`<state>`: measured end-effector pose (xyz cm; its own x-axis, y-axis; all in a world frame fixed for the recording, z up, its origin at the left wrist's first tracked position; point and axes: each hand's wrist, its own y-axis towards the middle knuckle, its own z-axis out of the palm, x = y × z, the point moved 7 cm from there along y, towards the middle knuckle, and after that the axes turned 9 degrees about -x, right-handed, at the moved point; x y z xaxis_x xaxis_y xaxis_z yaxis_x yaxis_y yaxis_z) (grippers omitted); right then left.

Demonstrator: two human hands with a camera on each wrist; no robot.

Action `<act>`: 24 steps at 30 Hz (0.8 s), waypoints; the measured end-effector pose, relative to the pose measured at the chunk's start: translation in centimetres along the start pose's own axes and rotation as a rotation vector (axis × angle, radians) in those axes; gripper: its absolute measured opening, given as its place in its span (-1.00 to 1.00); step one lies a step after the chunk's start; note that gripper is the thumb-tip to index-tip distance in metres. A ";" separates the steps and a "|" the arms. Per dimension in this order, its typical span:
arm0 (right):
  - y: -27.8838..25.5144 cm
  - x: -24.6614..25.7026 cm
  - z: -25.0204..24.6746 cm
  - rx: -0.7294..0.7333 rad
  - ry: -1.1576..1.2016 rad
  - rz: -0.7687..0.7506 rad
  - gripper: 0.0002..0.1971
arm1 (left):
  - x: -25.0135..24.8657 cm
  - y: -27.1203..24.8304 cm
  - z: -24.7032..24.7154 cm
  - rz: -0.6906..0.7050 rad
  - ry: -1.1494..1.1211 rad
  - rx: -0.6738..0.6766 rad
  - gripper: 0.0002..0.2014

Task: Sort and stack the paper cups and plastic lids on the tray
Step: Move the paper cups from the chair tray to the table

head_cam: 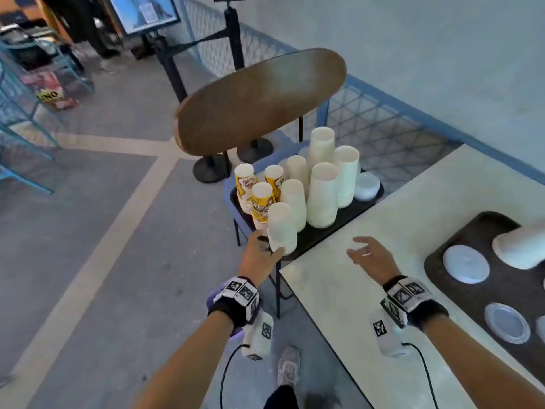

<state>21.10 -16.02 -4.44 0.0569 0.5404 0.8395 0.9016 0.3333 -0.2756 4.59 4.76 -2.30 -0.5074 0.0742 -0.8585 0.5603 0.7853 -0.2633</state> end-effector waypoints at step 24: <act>11.9 2.9 8.0 -0.167 -0.101 0.104 -0.05 | 4.1 6.6 6.6 -0.163 -0.324 -0.234 -0.24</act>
<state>28.53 -4.36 -9.04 0.1174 0.6428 0.7569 0.9521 0.1438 -0.2698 10.48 6.19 -10.45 -0.3240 -0.2301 -0.9176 0.3074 0.8917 -0.3321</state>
